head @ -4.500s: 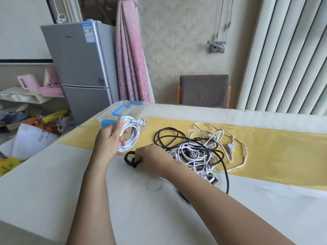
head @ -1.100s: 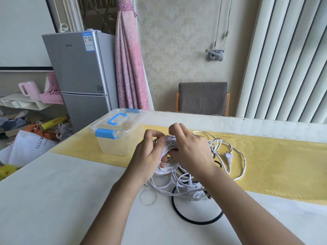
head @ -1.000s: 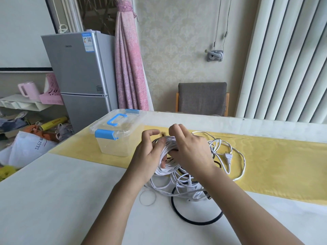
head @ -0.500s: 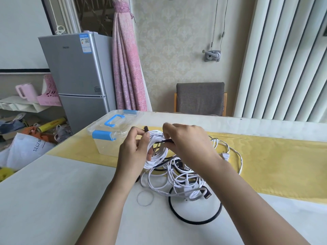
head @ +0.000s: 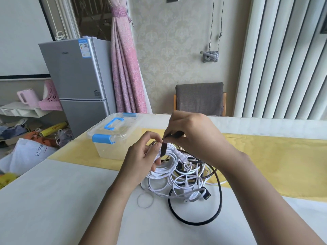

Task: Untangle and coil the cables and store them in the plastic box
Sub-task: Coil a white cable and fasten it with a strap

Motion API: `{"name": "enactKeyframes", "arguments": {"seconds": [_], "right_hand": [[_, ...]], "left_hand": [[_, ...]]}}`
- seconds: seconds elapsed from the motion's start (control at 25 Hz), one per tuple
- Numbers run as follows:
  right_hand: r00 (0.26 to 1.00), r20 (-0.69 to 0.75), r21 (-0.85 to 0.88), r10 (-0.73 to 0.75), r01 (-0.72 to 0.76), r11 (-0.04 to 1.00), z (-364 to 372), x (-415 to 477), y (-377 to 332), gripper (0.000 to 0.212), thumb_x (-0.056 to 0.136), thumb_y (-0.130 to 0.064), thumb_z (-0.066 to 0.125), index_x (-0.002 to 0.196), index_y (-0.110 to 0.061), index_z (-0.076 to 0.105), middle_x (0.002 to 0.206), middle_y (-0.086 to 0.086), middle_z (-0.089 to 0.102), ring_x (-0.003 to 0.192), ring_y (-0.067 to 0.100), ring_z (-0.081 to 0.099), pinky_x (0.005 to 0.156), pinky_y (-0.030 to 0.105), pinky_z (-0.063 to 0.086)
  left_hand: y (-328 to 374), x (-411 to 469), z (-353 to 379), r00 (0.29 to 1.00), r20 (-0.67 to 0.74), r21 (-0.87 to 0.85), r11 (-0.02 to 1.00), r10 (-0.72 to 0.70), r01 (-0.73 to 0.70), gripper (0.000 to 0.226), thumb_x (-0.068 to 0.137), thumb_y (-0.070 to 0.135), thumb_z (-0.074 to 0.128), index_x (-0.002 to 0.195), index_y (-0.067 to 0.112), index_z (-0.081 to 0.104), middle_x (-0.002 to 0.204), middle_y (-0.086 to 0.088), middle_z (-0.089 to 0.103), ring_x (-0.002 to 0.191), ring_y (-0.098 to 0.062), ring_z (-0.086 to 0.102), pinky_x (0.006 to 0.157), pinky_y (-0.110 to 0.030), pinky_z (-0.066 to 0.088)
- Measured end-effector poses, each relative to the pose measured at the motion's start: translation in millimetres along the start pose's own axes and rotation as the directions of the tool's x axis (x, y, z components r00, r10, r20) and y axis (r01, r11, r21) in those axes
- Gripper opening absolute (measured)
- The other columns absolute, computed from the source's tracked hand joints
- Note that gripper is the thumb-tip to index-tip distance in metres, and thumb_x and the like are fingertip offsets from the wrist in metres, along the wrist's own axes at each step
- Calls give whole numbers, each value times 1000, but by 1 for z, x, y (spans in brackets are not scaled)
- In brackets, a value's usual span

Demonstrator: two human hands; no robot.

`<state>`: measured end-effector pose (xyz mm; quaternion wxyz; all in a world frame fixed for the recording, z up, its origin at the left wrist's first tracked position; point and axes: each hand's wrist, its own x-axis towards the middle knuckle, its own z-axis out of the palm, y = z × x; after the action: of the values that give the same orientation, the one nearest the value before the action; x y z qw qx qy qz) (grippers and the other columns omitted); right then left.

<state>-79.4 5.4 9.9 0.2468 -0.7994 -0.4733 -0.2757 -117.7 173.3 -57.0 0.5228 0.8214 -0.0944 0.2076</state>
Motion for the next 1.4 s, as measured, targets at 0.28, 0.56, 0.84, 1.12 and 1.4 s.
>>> {"name": "enactKeyframes", "arguments": {"seconds": [0.28, 0.56, 0.84, 1.12, 1.4], "right_hand": [[946, 39, 387, 321, -310, 868, 14, -3, 13, 3, 86, -7, 63, 87, -9, 65, 76, 2, 71, 70, 9, 68, 68, 22, 54], [928, -1, 479, 373, -327, 815, 22, -4, 12, 8, 87, -9, 62, 83, -16, 61, 69, -6, 66, 67, 11, 63, 69, 33, 54], [906, -52, 522, 420, -334, 785, 32, -4, 8, 14, 86, -10, 63, 79, -20, 58, 59, -13, 56, 58, 1, 49, 58, 14, 40], [898, -6, 526, 439, -371, 765, 35, -3, 4, 22, 86, -11, 63, 71, -24, 53, 65, -15, 57, 58, 0, 48, 58, 16, 39], [902, 106, 676, 418, -373, 635, 34, -4, 16, 16, 88, -16, 63, 75, -23, 57, 56, -6, 55, 51, 9, 46, 56, 25, 39]], "left_hand": [[2, -2, 6, 995, 27, -25, 995, 96, -95, 8, 92, 34, 47, 87, 32, 53, 54, -3, 59, 41, -14, 47, 48, -22, 41], [10, -4, 10, 996, 4, -28, 995, 91, -91, 13, 80, 39, 63, 86, 32, 53, 53, -5, 59, 41, -14, 48, 47, -24, 42], [12, -5, 12, 993, -38, -45, 992, 113, -114, 20, 75, 43, 66, 82, 34, 50, 50, -5, 58, 40, -17, 47, 46, -27, 40], [15, -7, 12, 991, -62, -24, 992, 118, -120, 23, 74, 45, 67, 80, 29, 51, 50, -4, 59, 39, -16, 46, 46, -26, 39], [19, -9, 12, 997, -14, -118, 990, 75, -77, 24, 69, 45, 68, 75, 29, 52, 50, -7, 58, 37, -16, 43, 44, -24, 39]]}}
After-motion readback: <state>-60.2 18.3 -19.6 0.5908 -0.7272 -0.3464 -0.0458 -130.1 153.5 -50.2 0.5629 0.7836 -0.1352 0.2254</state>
